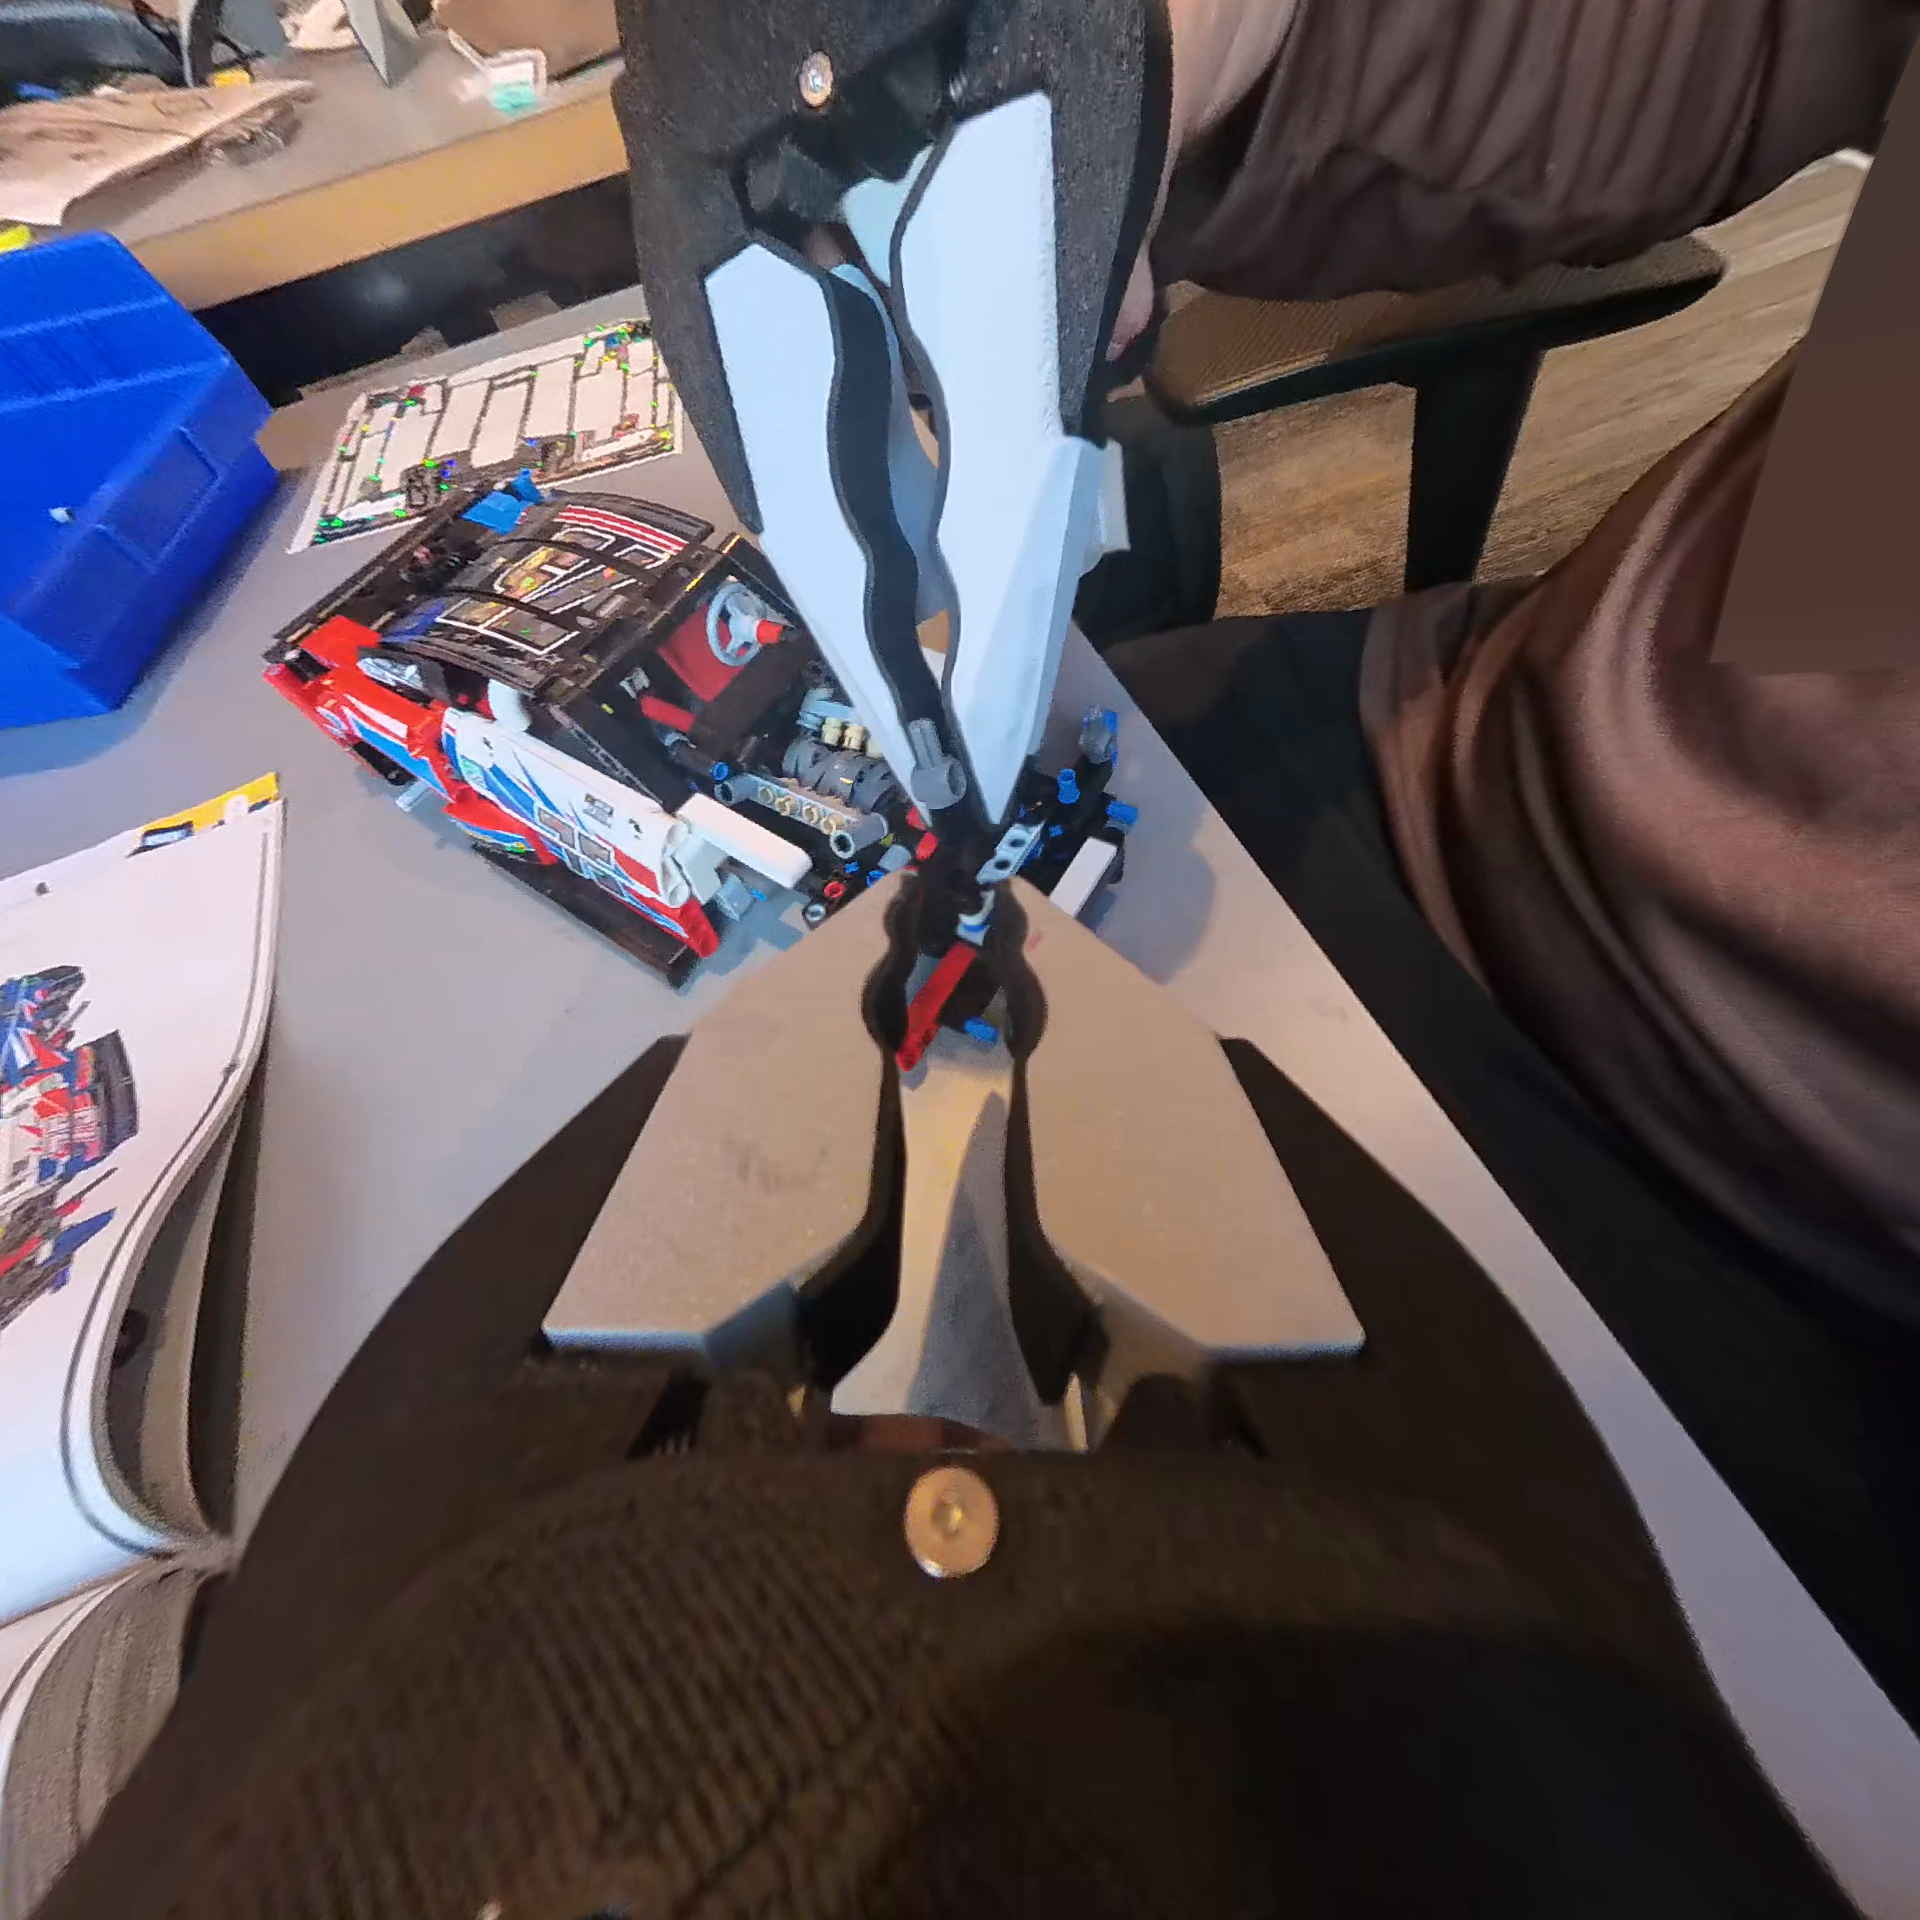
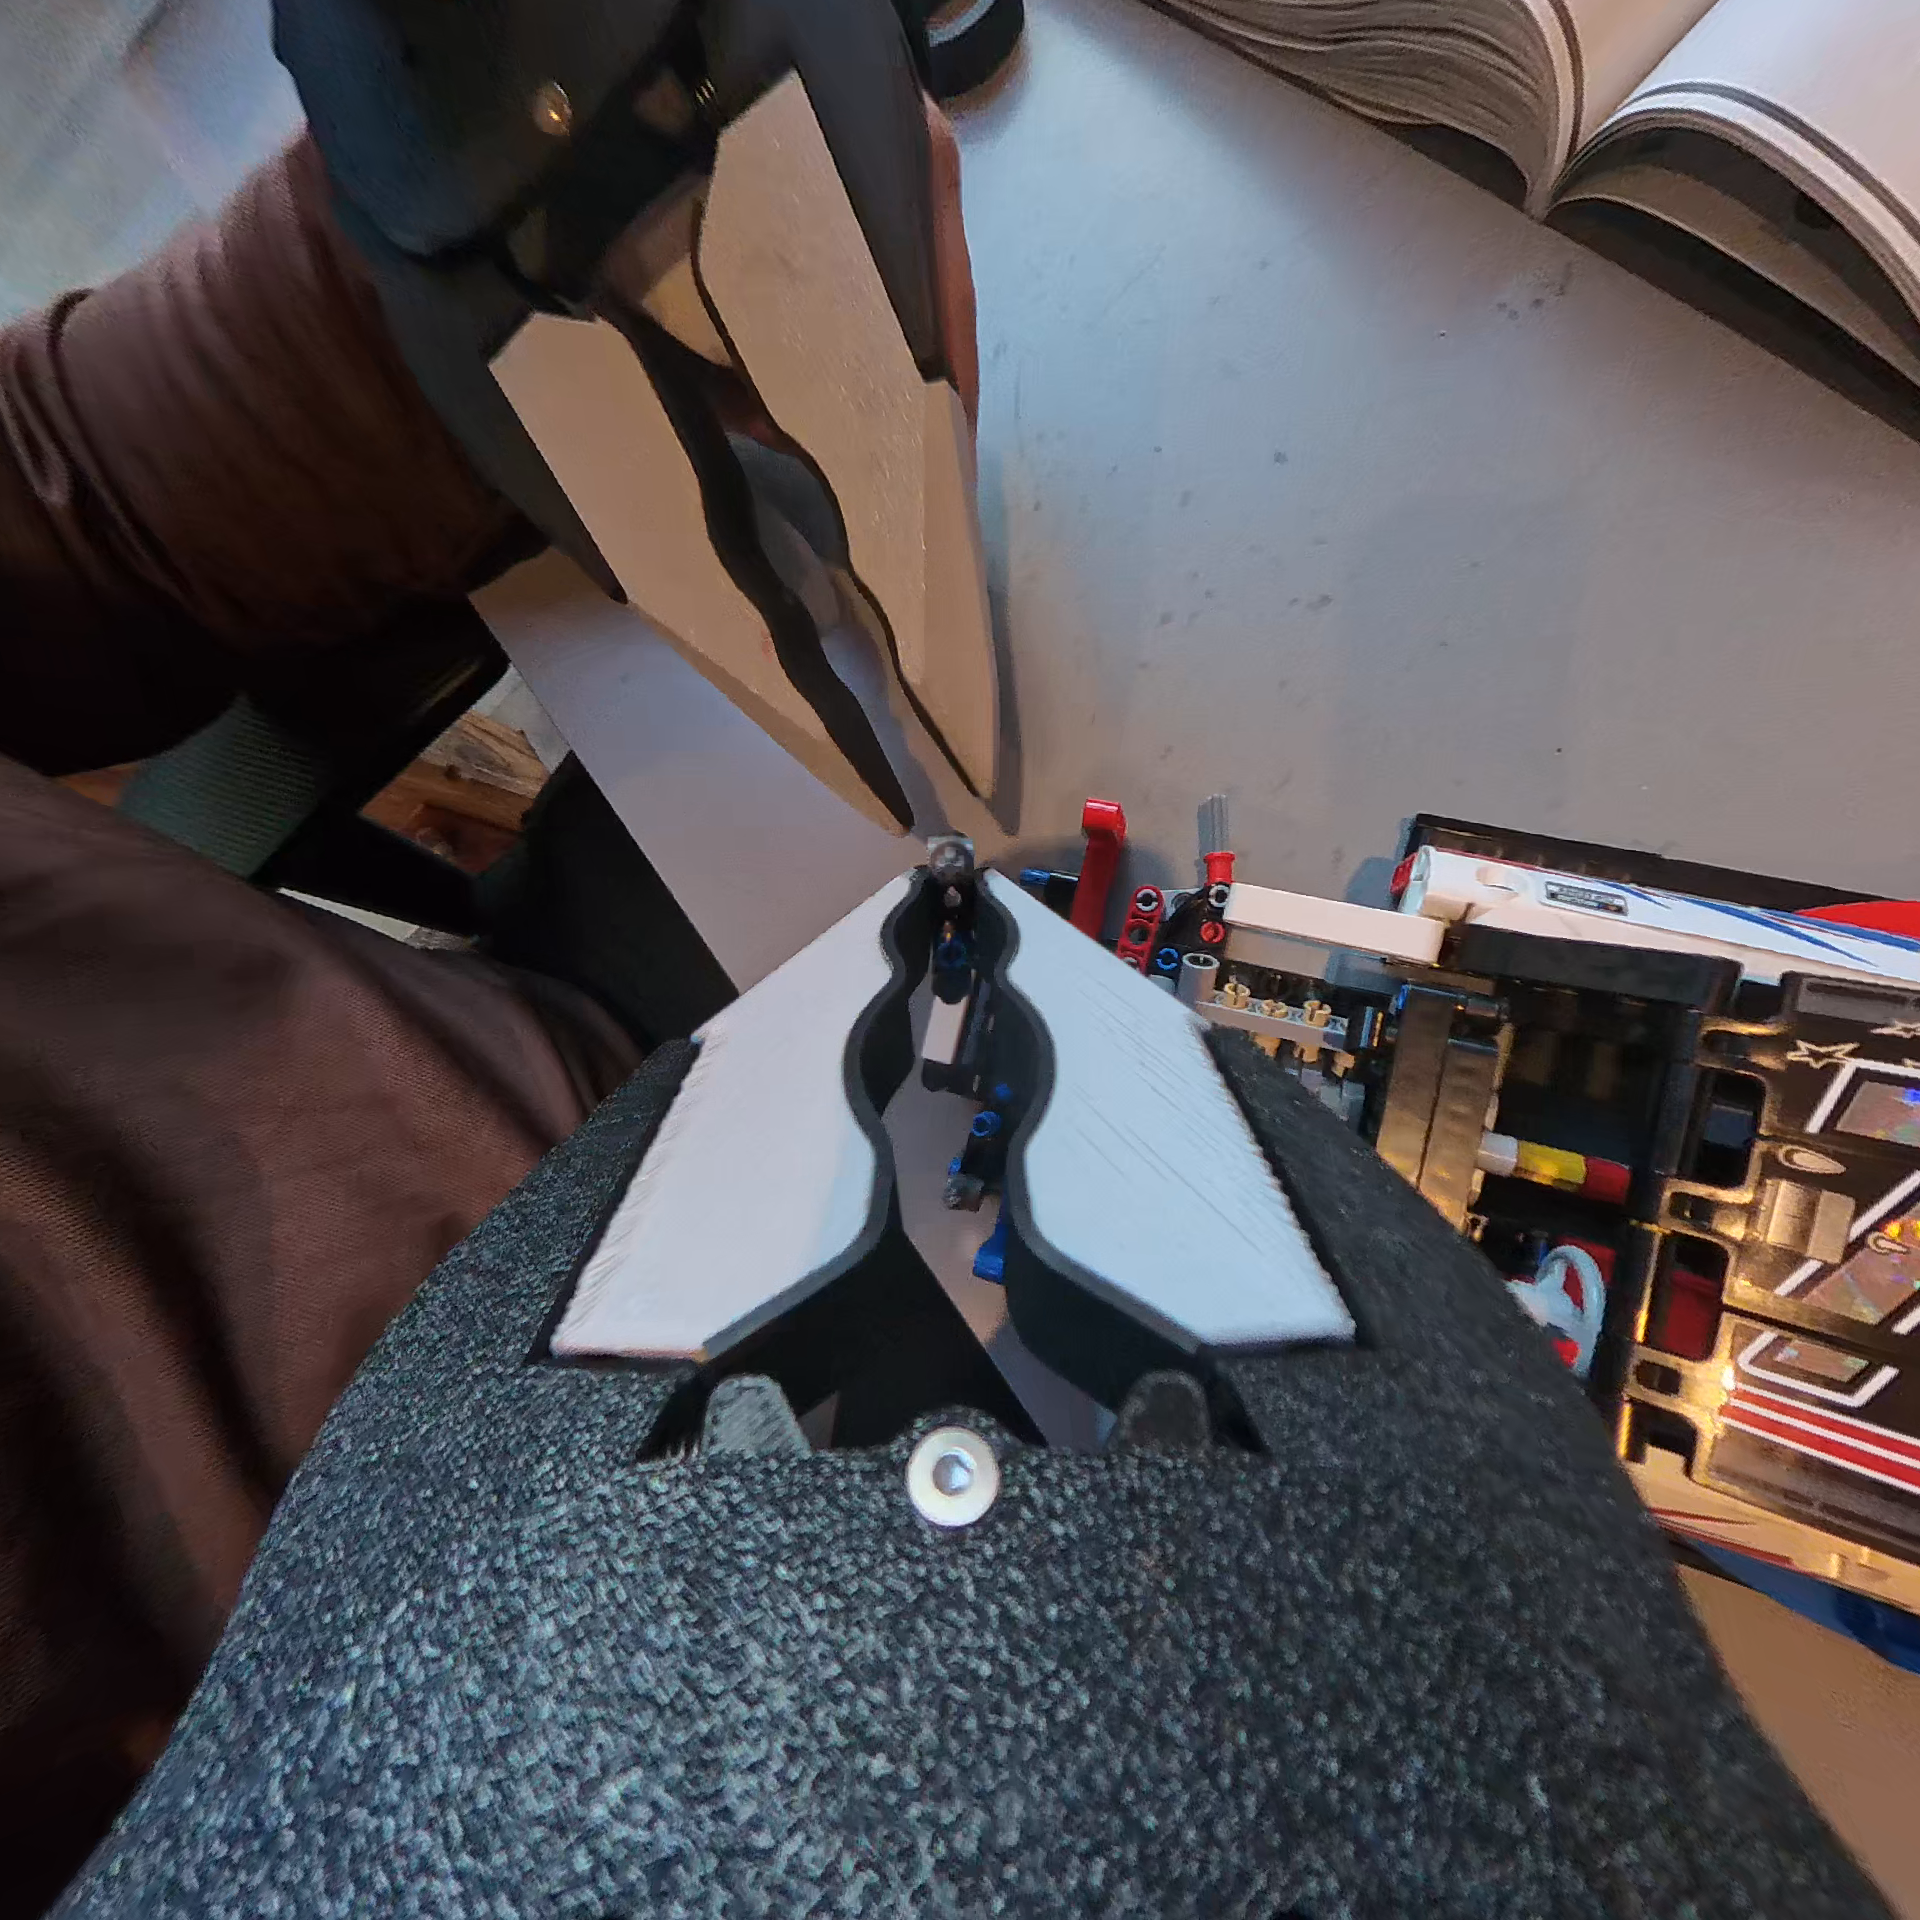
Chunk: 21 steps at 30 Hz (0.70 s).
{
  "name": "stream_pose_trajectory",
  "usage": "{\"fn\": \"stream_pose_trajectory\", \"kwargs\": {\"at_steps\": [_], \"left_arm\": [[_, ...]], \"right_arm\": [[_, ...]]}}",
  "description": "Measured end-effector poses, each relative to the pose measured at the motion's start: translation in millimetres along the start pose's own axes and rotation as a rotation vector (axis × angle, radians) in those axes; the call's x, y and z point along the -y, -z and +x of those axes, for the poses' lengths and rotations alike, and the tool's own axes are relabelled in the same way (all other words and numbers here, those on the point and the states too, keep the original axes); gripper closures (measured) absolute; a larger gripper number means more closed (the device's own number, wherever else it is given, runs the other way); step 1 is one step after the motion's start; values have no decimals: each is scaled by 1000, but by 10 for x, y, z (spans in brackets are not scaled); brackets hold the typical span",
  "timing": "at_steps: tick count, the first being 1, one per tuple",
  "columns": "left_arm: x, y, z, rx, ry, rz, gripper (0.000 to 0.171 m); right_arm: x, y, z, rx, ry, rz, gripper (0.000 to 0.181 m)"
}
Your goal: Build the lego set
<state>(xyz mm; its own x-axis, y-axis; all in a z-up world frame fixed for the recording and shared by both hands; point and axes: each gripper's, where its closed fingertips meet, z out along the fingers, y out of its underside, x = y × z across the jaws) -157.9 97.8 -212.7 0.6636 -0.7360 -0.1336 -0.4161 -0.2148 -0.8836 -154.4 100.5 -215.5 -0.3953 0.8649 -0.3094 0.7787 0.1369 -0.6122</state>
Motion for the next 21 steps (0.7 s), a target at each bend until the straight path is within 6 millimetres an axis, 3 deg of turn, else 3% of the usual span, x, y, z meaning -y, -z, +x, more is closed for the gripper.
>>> {"fn": "stream_pose_trajectory", "kwargs": {"at_steps": [8, 21], "left_arm": [[-10, -96, 121, -75, 24, -1, 163], [26, -52, 39, -47, 42, 33, 162]], "right_arm": [[36, -16, -94, 65, -17, -5, 175], [6, -33, -47, 62, -33, -25, 174]]}}
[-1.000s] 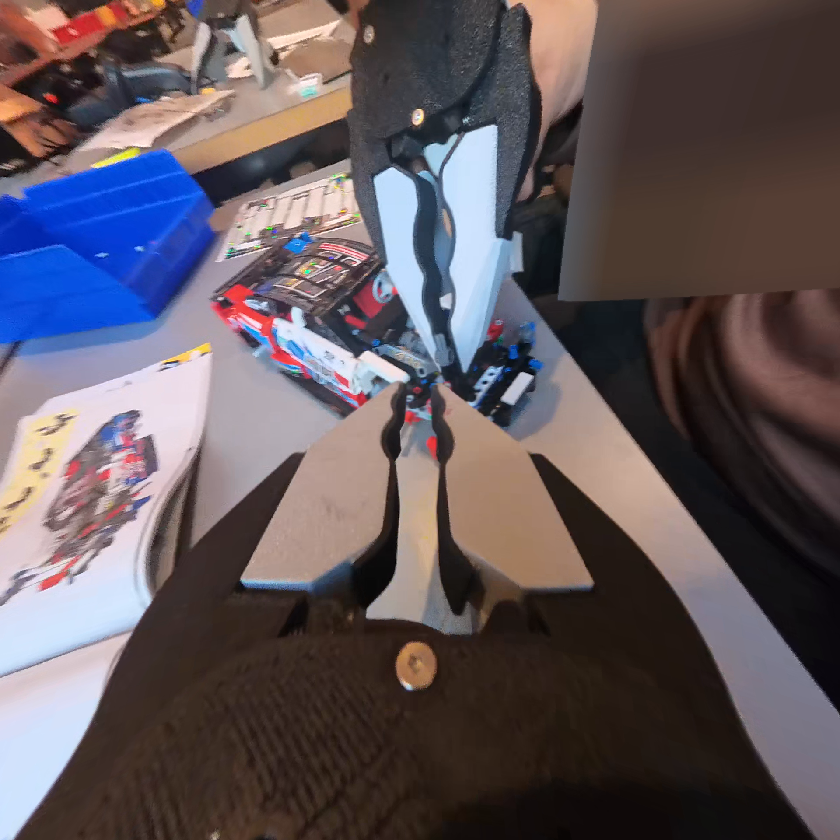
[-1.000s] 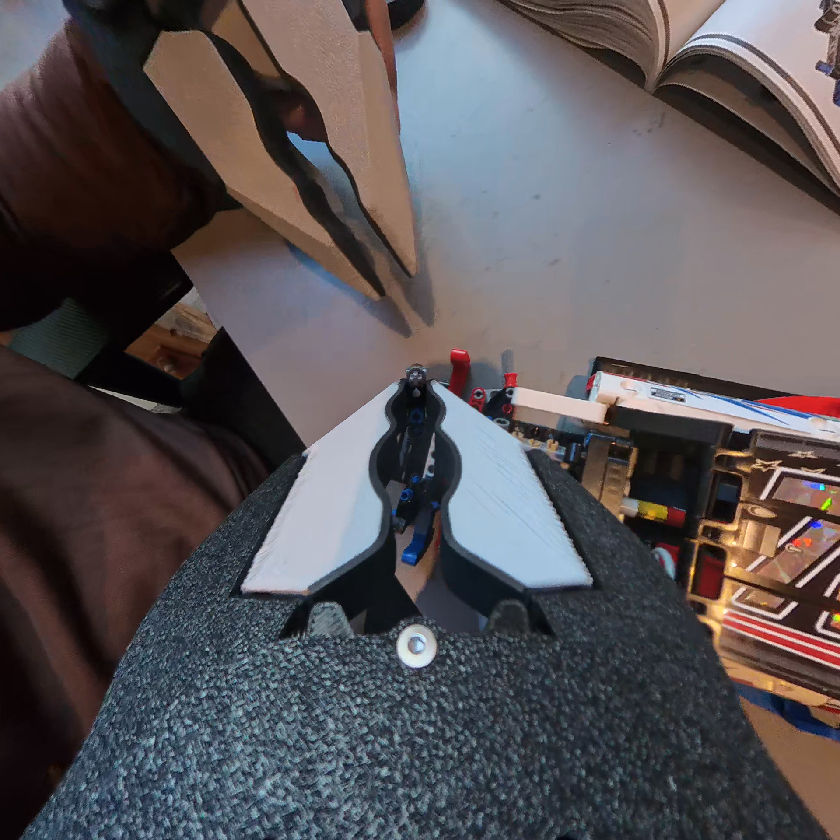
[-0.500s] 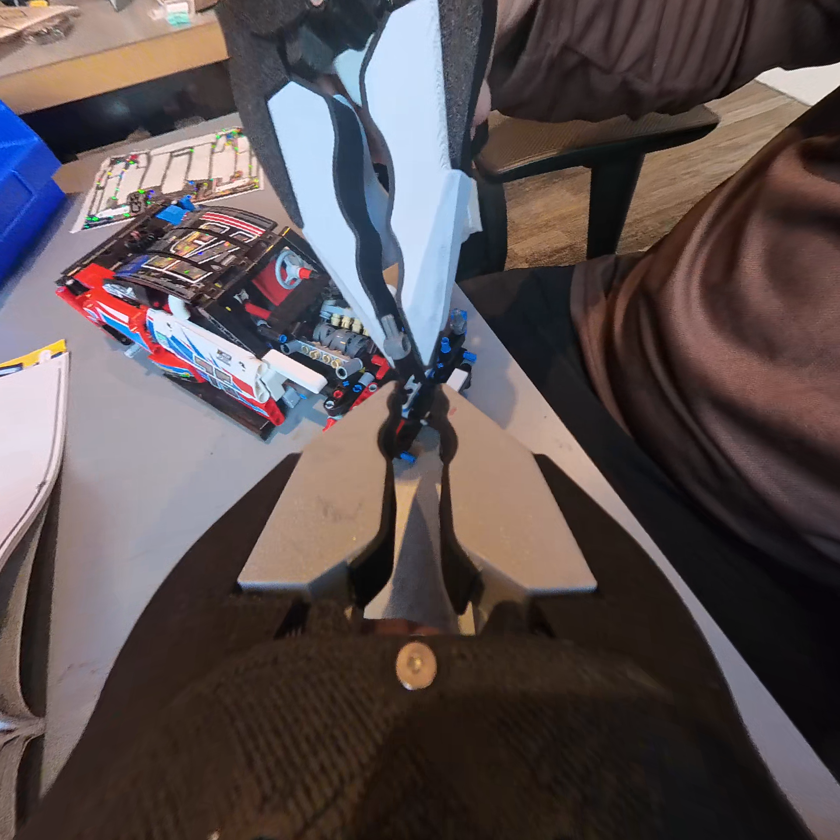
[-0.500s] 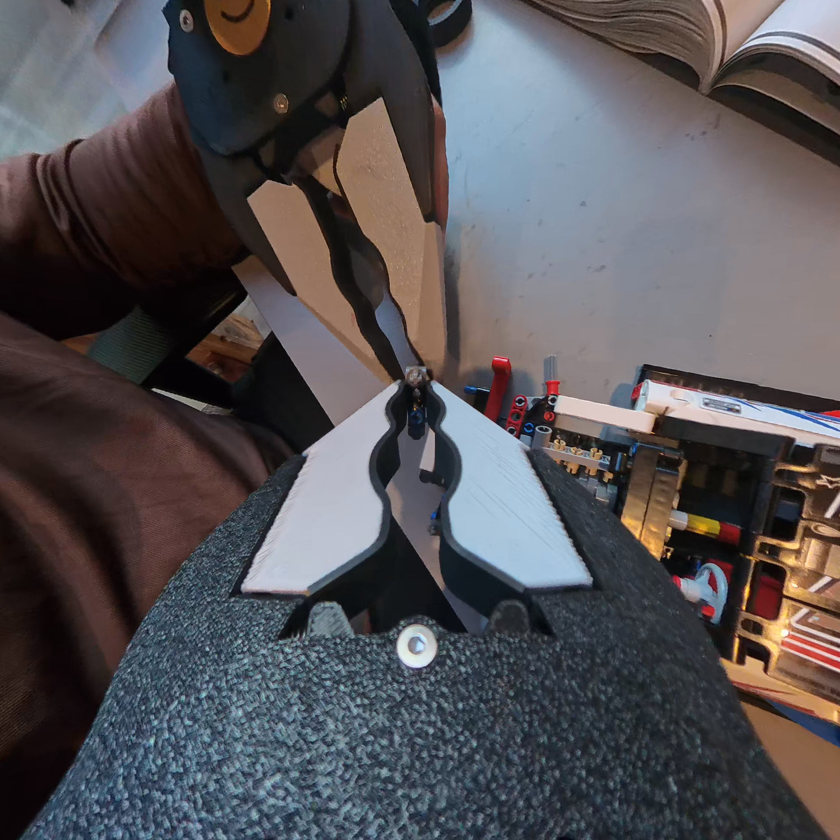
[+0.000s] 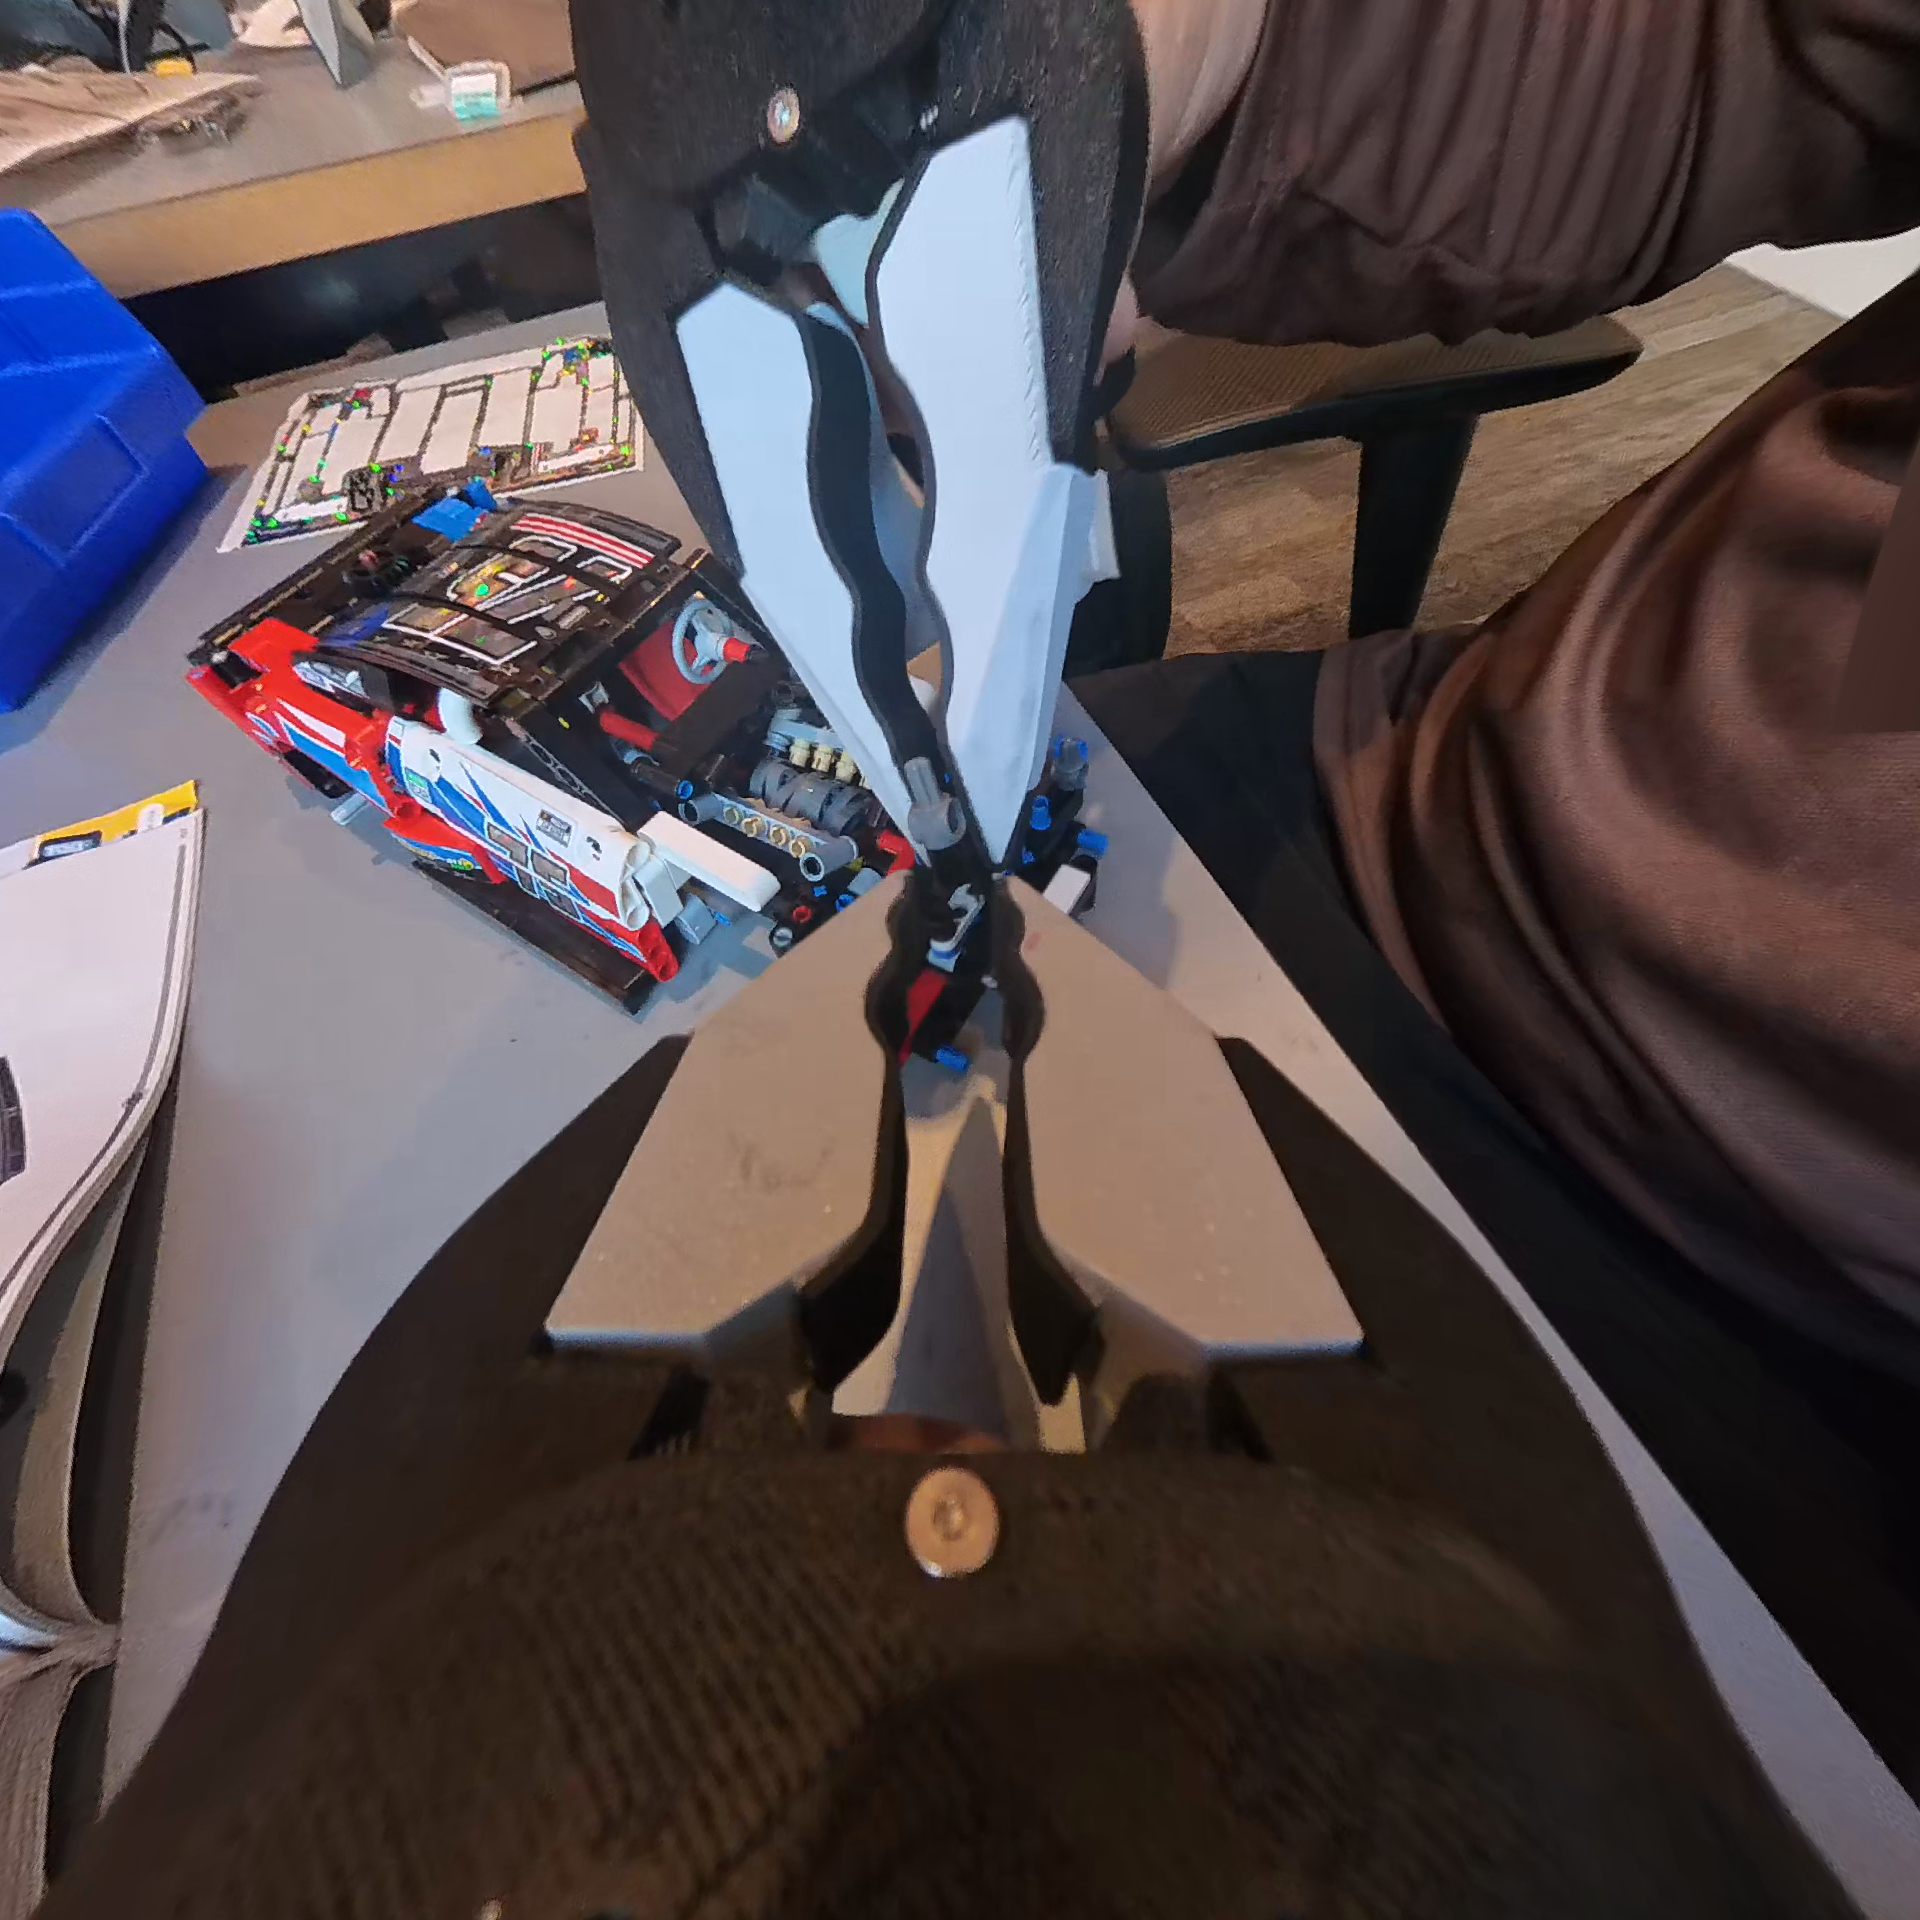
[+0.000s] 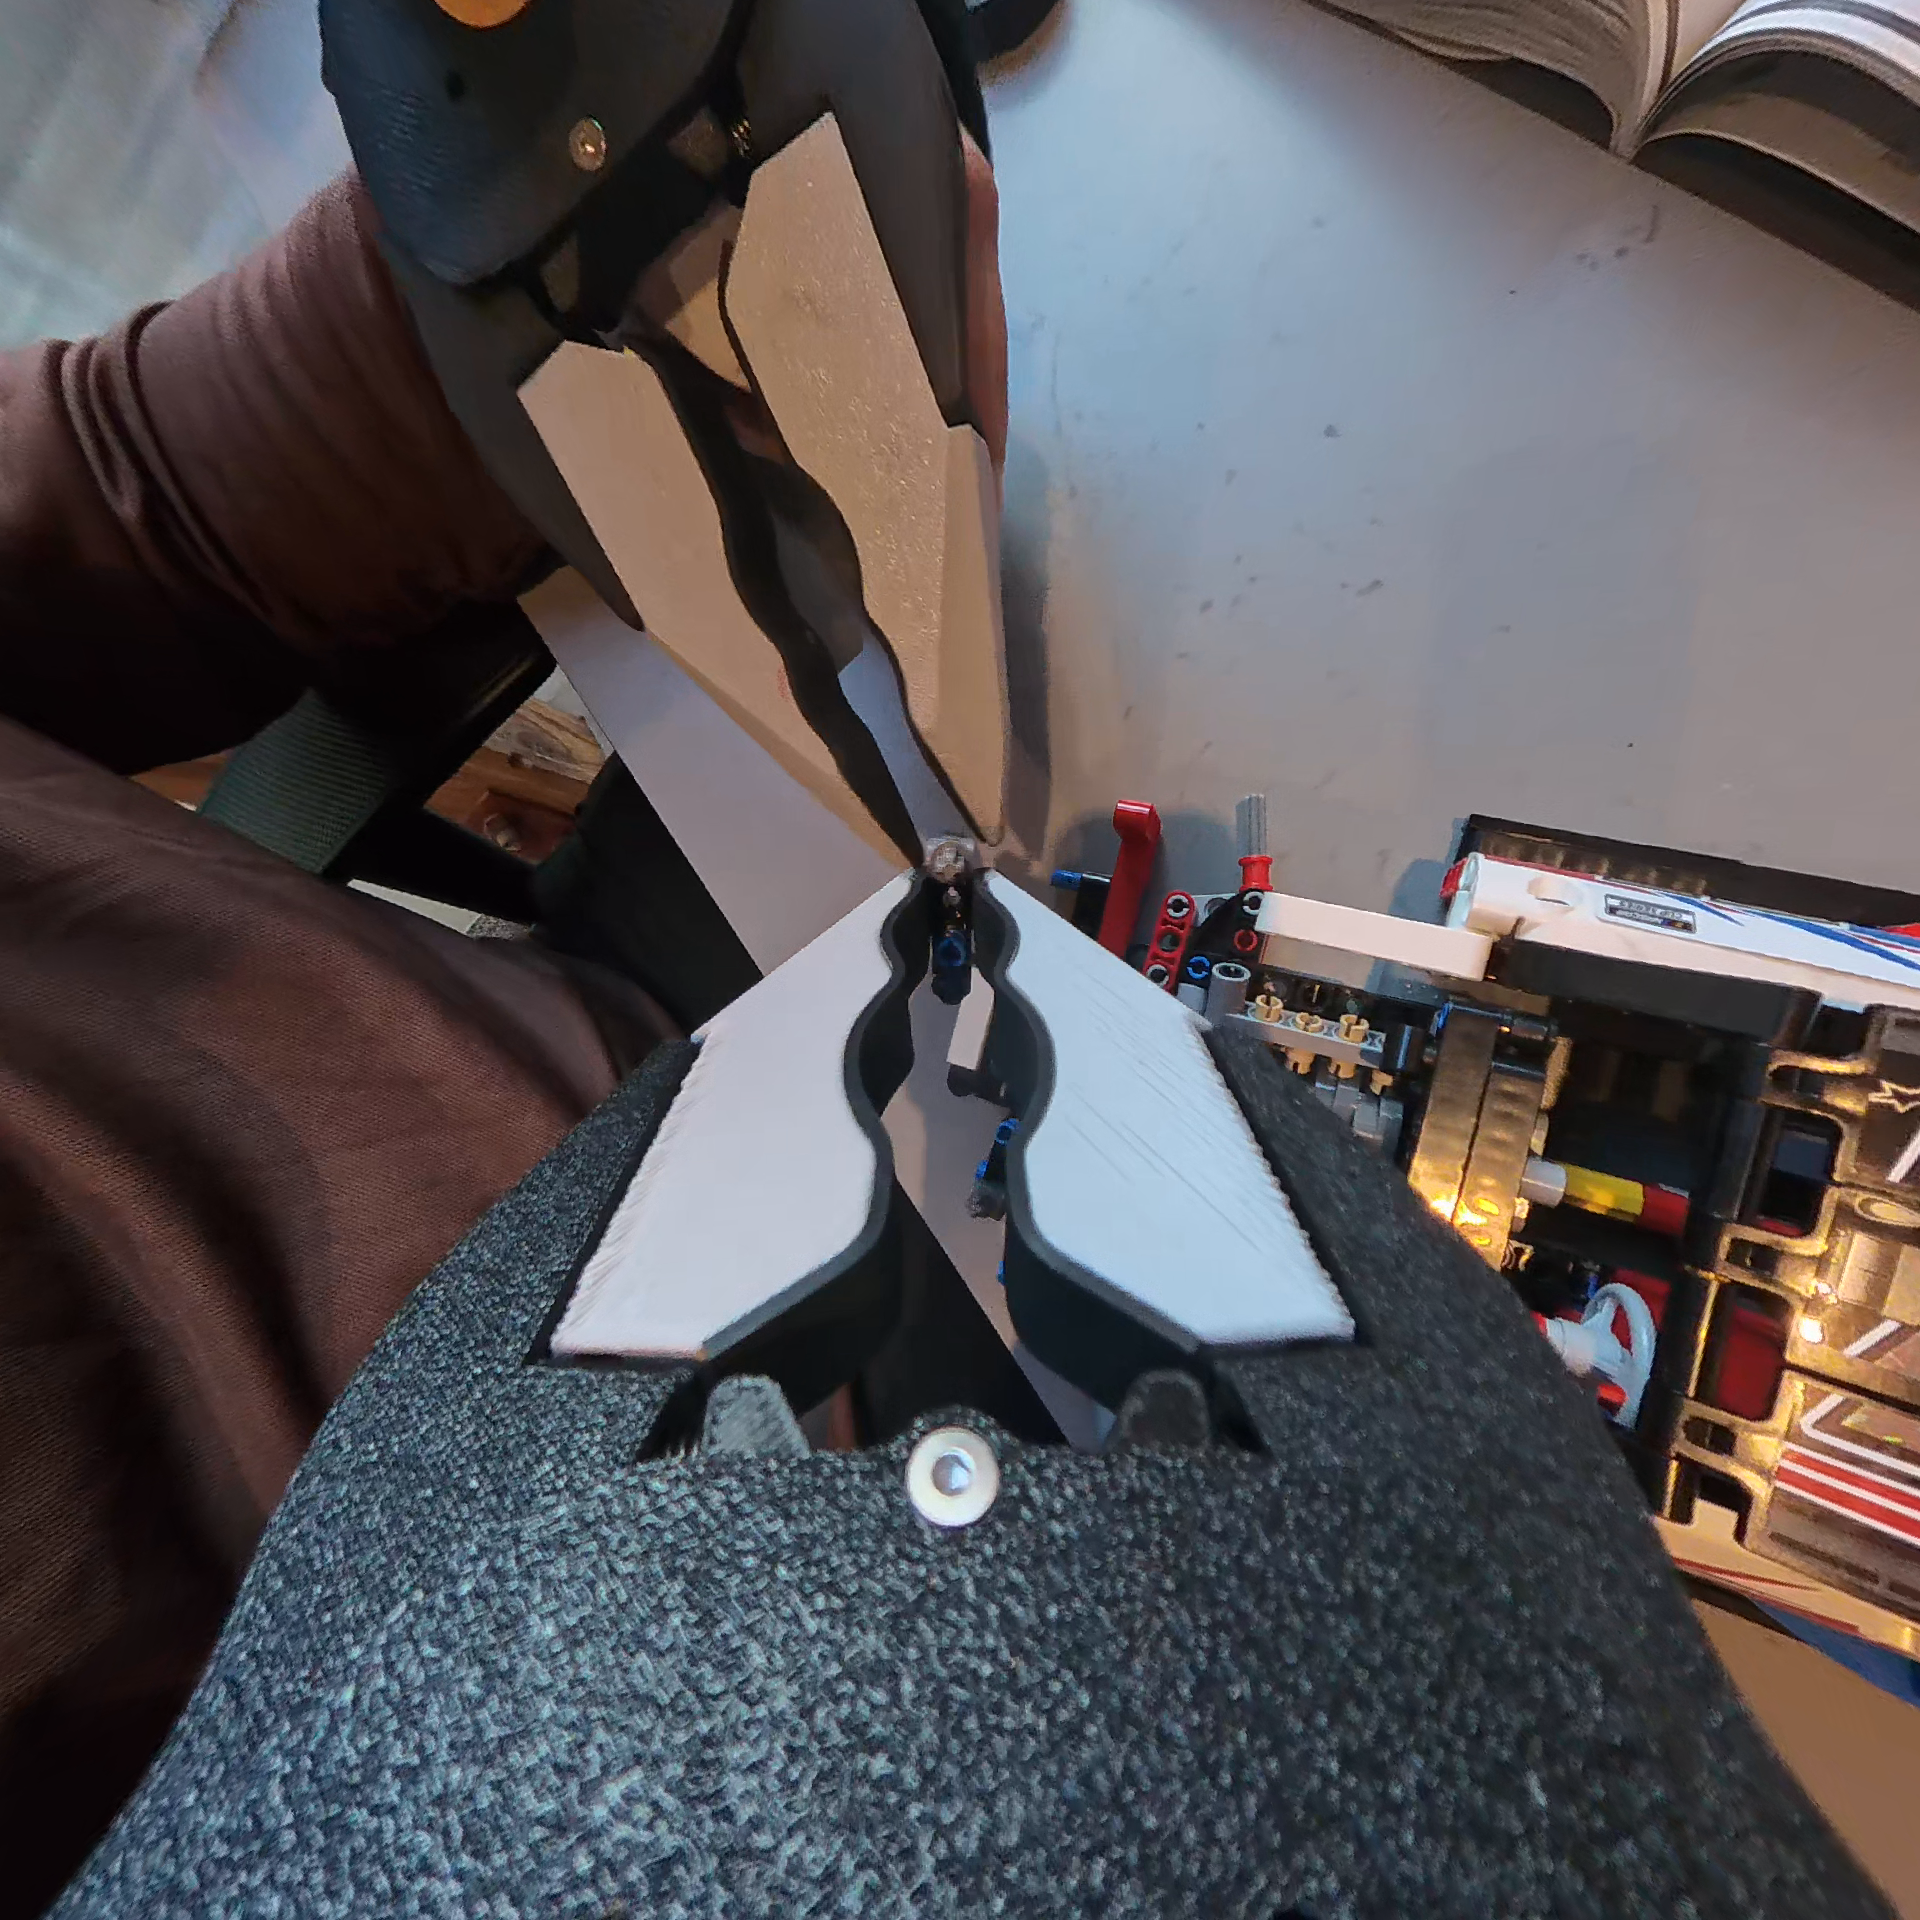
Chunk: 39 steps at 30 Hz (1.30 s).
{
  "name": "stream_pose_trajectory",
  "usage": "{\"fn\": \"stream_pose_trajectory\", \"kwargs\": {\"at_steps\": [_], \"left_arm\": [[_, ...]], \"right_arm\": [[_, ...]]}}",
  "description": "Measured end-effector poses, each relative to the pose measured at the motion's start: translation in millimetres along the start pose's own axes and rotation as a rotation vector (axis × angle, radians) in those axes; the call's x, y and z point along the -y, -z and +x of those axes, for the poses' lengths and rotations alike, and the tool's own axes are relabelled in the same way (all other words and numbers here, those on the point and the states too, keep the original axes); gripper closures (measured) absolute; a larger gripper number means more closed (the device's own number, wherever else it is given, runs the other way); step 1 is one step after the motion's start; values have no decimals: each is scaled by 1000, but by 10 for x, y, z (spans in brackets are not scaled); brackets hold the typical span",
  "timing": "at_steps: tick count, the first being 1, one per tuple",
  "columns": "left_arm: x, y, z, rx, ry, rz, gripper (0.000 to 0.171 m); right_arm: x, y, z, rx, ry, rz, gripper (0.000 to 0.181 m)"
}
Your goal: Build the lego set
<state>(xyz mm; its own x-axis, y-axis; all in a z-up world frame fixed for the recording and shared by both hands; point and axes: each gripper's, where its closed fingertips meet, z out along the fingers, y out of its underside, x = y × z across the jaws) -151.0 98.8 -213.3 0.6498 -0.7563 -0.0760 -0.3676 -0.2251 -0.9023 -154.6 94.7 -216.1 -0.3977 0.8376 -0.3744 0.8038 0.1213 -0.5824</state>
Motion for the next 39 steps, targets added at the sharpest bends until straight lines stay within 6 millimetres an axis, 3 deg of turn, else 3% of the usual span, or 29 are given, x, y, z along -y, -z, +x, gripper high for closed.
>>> {"fn": "stream_pose_trajectory", "kwargs": {"at_steps": [10, 19, 30, 34, 39], "left_arm": [[-25, -49, 42, -26, 2, -7, 165], [-120, -97, -52, 24, -16, -55, 163], [-226, 24, -271, 141, -38, -98, 164], [-306, 51, -322, 158, -37, -133, 163], [-258, 111, -349, 186, -59, -130, 163]], "right_arm": [[-5, 16, -18, 34, -11, 18, 175], [15, 61, 133, 0, -75, 32, 175], [49, 417, 124, -177, -116, 158, 175], [-62, 544, 114, -206, -150, 159, 175], [-174, 558, 112, -225, -177, 138, 175]]}}
